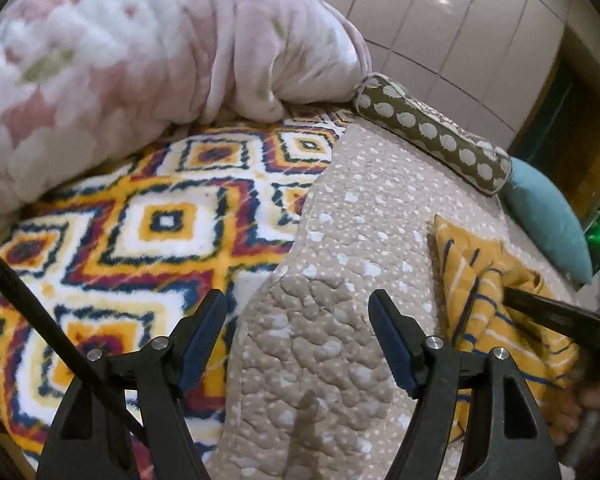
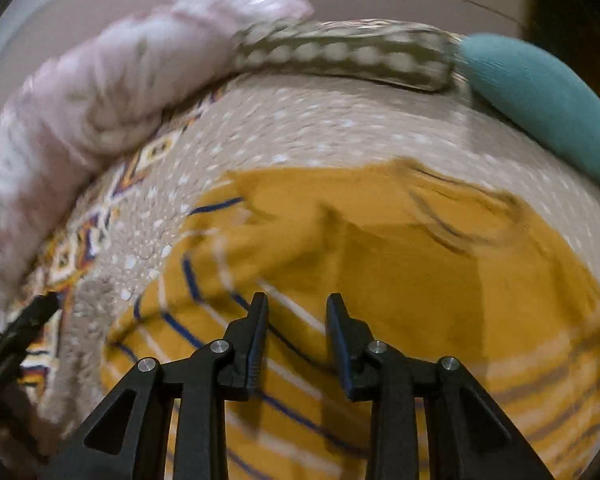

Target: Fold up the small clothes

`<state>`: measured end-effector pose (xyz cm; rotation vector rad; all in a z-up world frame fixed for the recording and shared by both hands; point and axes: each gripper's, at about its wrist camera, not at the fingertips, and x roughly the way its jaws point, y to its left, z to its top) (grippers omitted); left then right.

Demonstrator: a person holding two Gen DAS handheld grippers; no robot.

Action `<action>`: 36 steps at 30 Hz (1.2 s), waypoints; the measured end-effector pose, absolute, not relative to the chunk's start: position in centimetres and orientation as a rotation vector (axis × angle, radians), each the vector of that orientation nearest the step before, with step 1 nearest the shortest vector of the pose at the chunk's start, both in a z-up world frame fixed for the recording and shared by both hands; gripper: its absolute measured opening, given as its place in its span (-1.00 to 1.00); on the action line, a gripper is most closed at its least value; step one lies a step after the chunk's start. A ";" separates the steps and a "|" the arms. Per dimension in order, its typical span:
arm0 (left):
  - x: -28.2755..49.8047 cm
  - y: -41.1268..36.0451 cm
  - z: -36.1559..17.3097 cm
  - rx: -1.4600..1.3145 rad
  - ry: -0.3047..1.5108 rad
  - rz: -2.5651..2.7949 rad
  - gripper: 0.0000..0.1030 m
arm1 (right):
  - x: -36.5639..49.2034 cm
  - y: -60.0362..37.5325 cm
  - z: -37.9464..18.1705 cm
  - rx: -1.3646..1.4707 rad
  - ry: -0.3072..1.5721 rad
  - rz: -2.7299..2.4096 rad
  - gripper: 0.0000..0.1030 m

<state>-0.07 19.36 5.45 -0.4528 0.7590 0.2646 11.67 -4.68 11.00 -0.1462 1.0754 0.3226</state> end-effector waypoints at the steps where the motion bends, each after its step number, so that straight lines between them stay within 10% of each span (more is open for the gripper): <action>1: -0.1 19.6 5.4 -0.461 0.758 0.270 0.41 | 12.7 -2.8 10.3 -0.199 1.079 0.316 -0.36; 14: 0.5 20.5 5.3 -0.482 0.774 0.256 0.41 | 18.8 6.5 9.4 -0.390 1.055 0.260 -0.34; 23: -0.2 21.8 5.3 -0.543 0.763 0.279 0.41 | 5.6 5.4 14.4 -0.408 0.986 0.568 -0.34; 36: -1.4 22.5 4.7 -0.552 0.767 0.328 0.41 | -4.0 8.2 6.0 -0.891 0.917 0.597 -0.41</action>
